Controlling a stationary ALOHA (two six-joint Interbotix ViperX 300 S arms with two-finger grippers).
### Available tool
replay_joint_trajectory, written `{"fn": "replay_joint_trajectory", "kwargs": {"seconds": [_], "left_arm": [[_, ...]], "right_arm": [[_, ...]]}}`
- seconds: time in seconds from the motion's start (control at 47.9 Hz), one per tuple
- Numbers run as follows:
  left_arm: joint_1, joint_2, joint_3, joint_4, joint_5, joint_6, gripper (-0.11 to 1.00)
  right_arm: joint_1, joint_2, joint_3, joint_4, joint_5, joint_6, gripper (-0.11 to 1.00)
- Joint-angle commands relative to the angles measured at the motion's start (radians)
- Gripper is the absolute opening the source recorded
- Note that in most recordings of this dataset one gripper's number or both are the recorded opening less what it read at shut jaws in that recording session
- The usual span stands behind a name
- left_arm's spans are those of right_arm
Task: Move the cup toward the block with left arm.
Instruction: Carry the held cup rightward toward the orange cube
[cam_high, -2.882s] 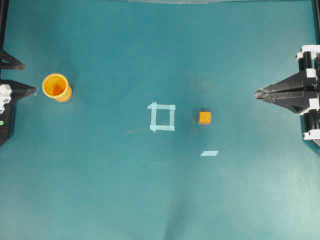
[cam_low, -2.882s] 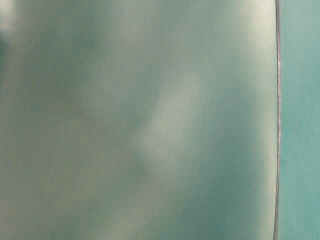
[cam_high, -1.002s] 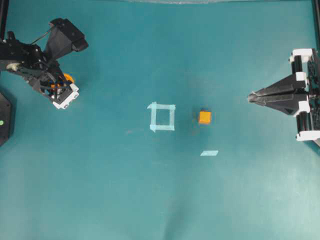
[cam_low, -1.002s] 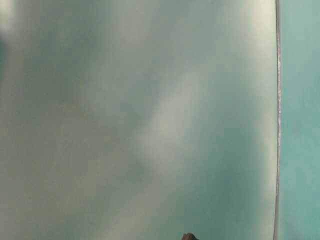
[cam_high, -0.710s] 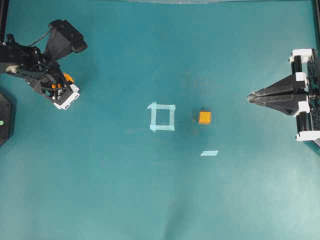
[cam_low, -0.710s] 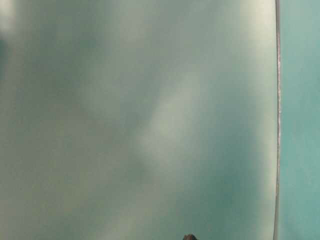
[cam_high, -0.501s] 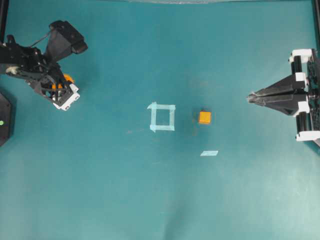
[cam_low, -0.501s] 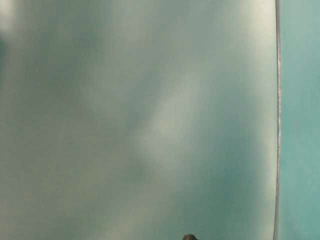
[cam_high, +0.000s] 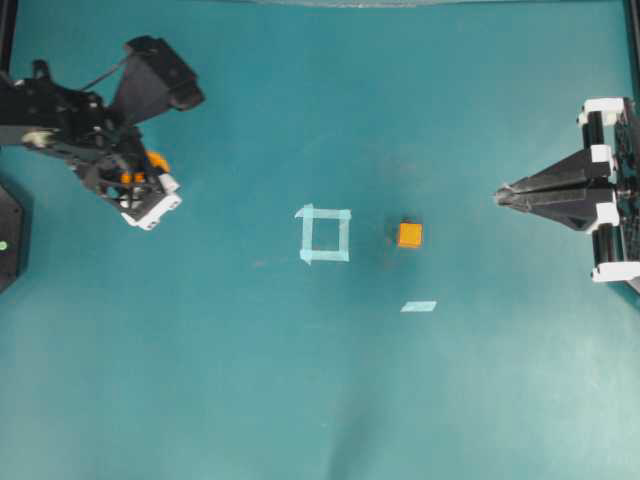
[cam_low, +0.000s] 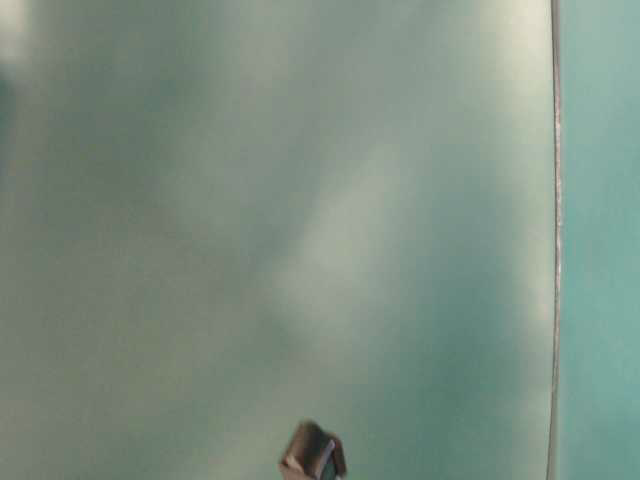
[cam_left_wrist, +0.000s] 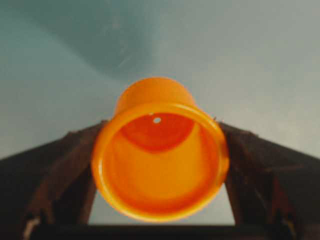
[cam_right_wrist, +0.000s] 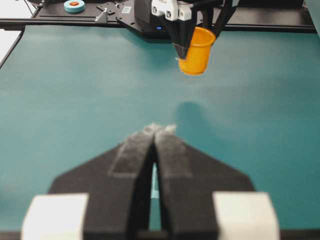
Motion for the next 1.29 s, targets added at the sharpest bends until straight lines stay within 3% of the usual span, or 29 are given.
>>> {"fn": "replay_joint_trajectory", "kwargs": {"seconds": [0.0,0.501,0.835,1.274], "left_arm": [[-0.023,0.023,-0.075,0.0,0.025,0.003,0.7],[-0.11,0.285,-0.495,0.003,0.112,0.023,0.7],[-0.164,0.457,-0.799,0.003,0.21,0.078,0.7],[-0.184,0.638,-1.063,0.003,0.249,0.133,0.7]], "right_arm": [[0.0,0.0,-0.028,0.0,-0.005,0.0,0.0],[0.0,0.0,-0.032,0.0,-0.006,0.002,0.0],[0.0,0.002,-0.032,0.0,-0.006,0.002,0.0],[0.0,0.0,-0.035,0.0,-0.005,0.0,0.0]]}}
